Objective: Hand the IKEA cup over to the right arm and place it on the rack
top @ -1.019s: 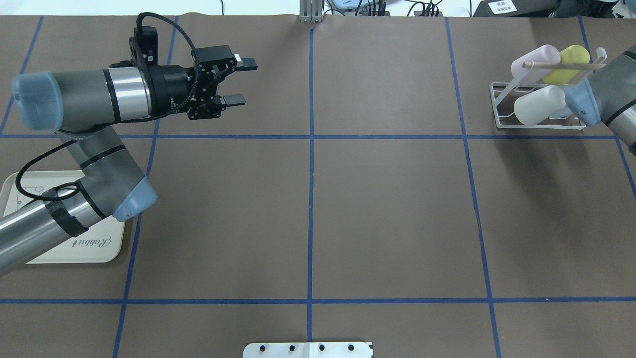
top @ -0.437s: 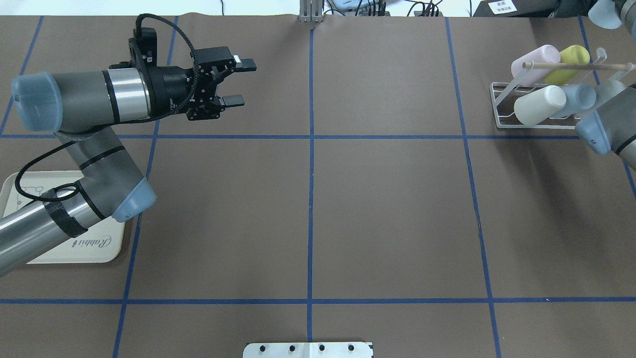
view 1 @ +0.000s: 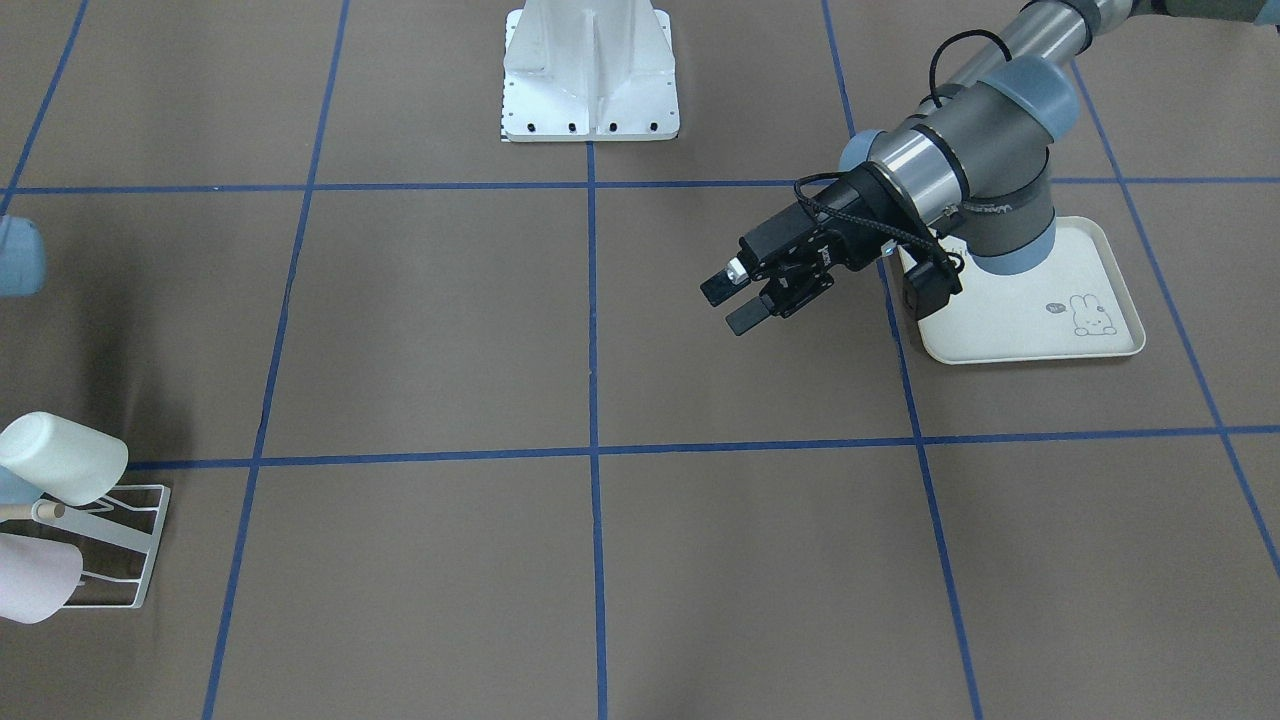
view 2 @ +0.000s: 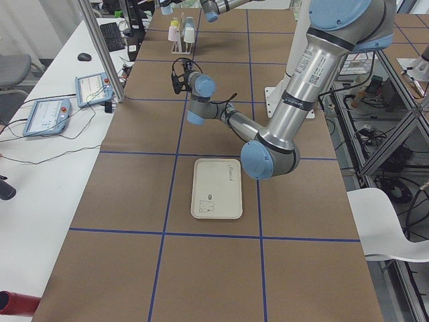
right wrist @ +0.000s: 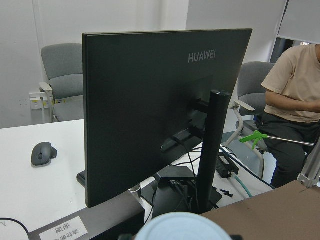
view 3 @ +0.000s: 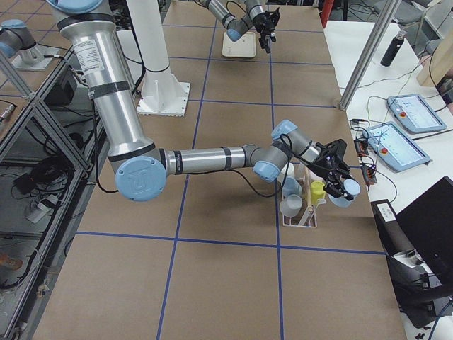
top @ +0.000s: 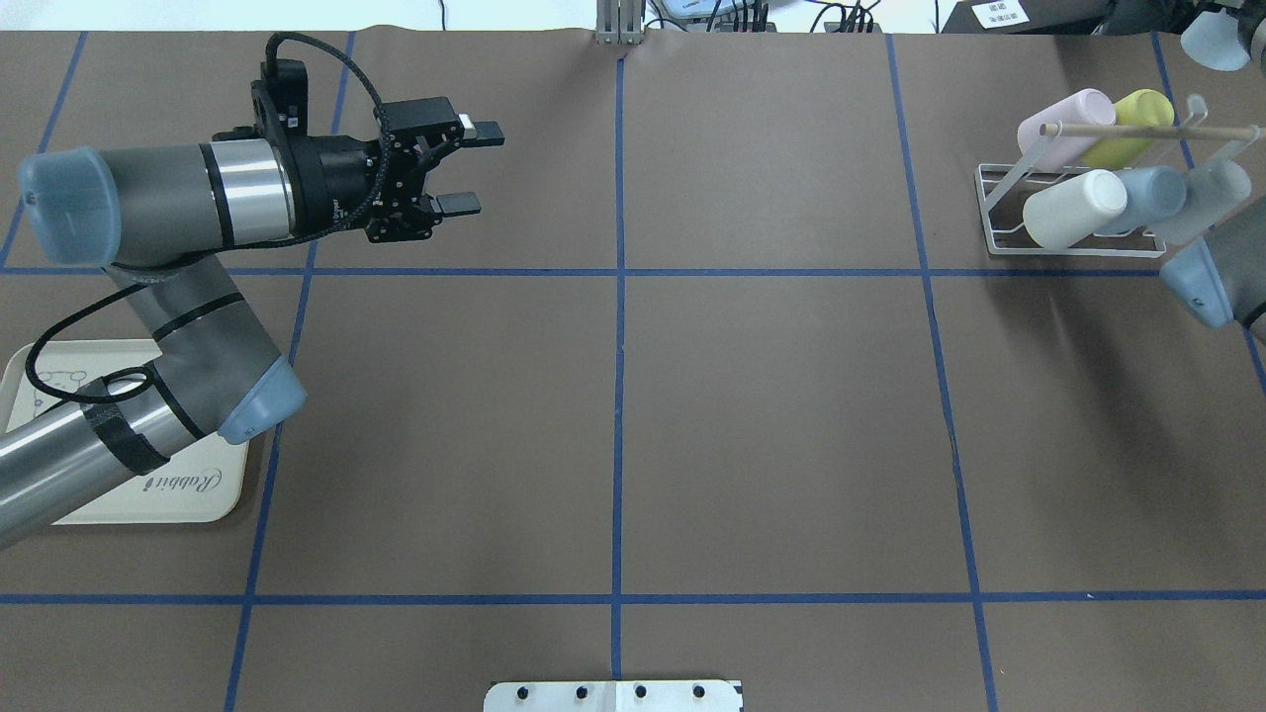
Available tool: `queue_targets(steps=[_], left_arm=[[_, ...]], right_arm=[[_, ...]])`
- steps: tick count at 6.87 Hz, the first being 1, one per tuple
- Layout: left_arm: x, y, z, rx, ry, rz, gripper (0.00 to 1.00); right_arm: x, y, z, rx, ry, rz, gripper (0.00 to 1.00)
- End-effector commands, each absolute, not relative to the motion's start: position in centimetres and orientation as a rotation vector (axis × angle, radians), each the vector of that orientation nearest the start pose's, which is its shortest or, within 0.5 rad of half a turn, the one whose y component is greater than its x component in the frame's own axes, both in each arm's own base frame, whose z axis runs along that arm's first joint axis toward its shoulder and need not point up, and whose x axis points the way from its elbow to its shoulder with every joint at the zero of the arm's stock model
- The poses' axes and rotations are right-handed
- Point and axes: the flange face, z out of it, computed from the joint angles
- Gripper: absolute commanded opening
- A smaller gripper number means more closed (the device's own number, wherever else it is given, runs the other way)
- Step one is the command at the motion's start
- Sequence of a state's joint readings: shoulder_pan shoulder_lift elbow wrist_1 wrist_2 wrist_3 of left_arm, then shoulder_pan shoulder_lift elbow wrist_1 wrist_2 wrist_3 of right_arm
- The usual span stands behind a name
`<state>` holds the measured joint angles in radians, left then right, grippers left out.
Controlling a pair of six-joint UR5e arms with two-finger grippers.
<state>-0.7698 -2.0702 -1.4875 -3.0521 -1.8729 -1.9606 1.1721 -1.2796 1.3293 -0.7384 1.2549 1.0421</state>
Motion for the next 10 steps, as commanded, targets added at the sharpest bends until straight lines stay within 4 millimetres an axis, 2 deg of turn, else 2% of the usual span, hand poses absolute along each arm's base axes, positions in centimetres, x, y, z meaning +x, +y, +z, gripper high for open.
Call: queue_targets(steps=[1,4,10], left_arm=[[37.2,-50.7,25.3,0.157,1.906,-0.507,1.00],[37.4,-50.6,25.3,0.153,1.905,-0.506,1.00],[37.3,-50.7,25.3,0.155,1.905,-0.507,1.00]], right_arm=[[-10.4,-64.9,55.3,0.848,-0.357,0.741,0.00],[-11.1,-62.4,55.7,0.845,-0.369,0.716,0.00],[-12.9,-62.1,56.6,0.823,-0.378,0.709,0.00]])
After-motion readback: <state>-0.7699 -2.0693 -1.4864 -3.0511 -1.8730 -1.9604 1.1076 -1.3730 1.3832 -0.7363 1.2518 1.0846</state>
